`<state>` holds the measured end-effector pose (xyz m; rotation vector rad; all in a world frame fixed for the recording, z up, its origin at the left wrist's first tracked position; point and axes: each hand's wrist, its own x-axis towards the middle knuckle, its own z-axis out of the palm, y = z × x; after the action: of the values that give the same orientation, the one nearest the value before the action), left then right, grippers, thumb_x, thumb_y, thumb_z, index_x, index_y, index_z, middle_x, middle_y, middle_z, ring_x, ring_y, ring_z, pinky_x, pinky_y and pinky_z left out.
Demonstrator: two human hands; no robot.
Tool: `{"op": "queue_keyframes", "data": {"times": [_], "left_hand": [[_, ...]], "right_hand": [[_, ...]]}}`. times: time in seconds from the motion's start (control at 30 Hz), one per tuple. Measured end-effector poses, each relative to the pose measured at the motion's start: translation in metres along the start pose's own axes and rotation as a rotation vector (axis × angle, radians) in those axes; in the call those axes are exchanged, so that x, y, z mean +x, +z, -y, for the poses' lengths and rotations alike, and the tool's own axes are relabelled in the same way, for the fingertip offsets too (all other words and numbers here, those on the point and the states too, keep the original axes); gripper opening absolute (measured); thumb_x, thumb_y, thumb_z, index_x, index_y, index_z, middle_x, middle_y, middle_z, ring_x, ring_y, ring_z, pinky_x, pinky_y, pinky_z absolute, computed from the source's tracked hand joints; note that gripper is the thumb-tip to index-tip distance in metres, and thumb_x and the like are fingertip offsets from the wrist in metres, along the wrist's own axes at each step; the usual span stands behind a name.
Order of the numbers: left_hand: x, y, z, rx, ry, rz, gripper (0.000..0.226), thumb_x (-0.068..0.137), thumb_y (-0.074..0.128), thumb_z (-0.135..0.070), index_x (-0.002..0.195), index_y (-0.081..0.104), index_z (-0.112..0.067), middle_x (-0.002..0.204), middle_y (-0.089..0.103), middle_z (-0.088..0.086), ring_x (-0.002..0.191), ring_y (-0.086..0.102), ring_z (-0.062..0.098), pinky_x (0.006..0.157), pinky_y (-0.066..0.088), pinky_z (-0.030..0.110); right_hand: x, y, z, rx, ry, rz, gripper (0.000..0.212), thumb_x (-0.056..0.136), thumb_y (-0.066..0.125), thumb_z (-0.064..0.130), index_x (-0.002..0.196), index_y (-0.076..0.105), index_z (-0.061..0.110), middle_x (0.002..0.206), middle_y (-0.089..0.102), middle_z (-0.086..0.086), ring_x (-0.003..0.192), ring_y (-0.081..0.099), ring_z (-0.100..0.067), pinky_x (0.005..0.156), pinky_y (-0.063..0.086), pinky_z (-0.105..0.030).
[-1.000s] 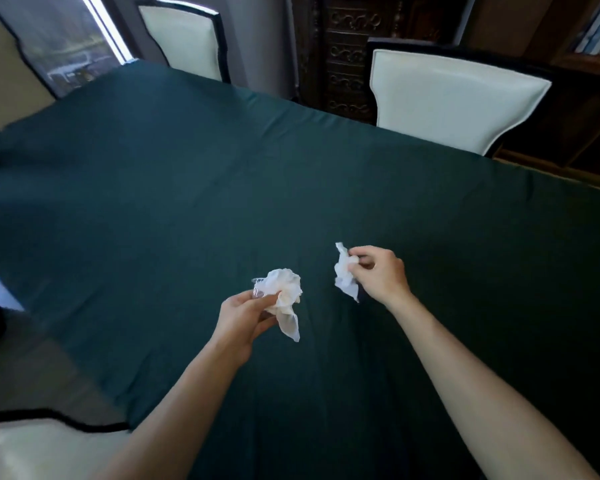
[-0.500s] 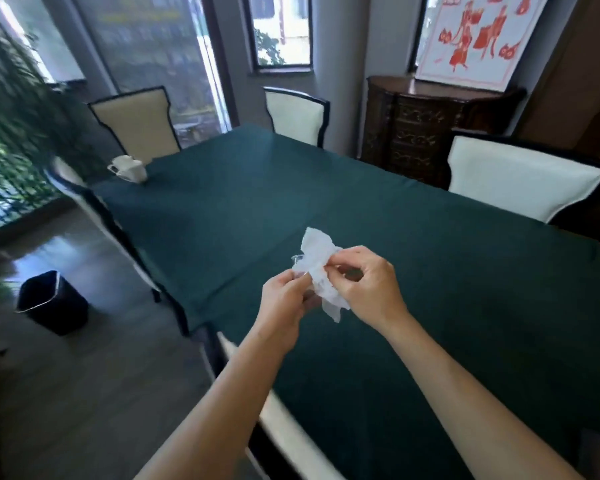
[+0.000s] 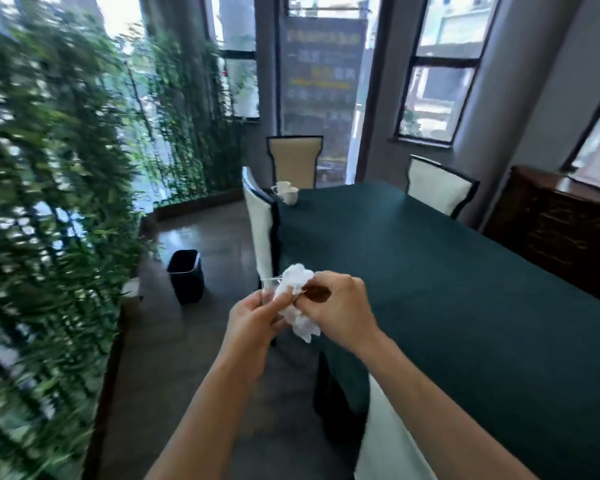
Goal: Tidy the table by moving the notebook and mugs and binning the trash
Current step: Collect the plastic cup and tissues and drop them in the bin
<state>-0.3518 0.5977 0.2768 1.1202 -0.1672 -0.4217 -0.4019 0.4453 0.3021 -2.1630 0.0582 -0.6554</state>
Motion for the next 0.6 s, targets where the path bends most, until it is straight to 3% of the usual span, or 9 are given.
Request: {"op": "queue_keyframes", "data": {"times": [0.17,0.37,0.47,0.6], "left_hand": [[0.007,-0.064,-0.027,-0.109,0.046,-0.144,0.041,0.074,0.081,-0.016,0.108,0.075,0.006,0.097,0.080,0.019,0.081,0.079,0.023,0.069,0.064,0.029],[0.060,-0.118,-0.030,-0.106,0.053,-0.307,0.012,0.090,0.072,-0.006,0.099,0.080,-0.003,0.088,0.082,0.011,0.073,0.079,0.016,0.061,0.062,0.025],[0.109,-0.133,-0.036,-0.080,0.056,-0.388,0.013,0.094,0.068,-0.004,0.090,0.080,-0.007,0.077,0.082,0.005,0.065,0.078,0.012,0.056,0.061,0.023],[0.174,-0.149,-0.042,0.036,0.058,-0.465,0.006,0.098,0.062,-0.006,0.098,0.066,-0.010,0.063,0.078,-0.010,0.057,0.074,0.000,0.053,0.059,0.017]], "right_hand": [[0.029,0.061,0.019,0.138,-0.050,0.165,0.016,0.082,0.081,0.021,0.097,0.082,0.025,0.087,0.082,0.012,0.079,0.075,0.004,0.074,0.058,-0.011],[0.090,0.123,-0.002,0.262,-0.019,0.249,0.018,0.086,0.079,0.024,0.104,0.081,0.024,0.089,0.079,0.021,0.085,0.075,0.004,0.078,0.058,-0.012],[0.134,0.145,-0.031,0.262,0.023,0.244,0.018,0.089,0.077,0.031,0.107,0.080,0.026,0.097,0.080,0.013,0.091,0.075,-0.001,0.086,0.061,-0.024],[0.194,0.162,-0.076,0.280,0.118,0.333,0.029,0.091,0.075,0.035,0.117,0.074,0.023,0.108,0.078,0.007,0.102,0.073,-0.007,0.094,0.060,-0.039]]}}
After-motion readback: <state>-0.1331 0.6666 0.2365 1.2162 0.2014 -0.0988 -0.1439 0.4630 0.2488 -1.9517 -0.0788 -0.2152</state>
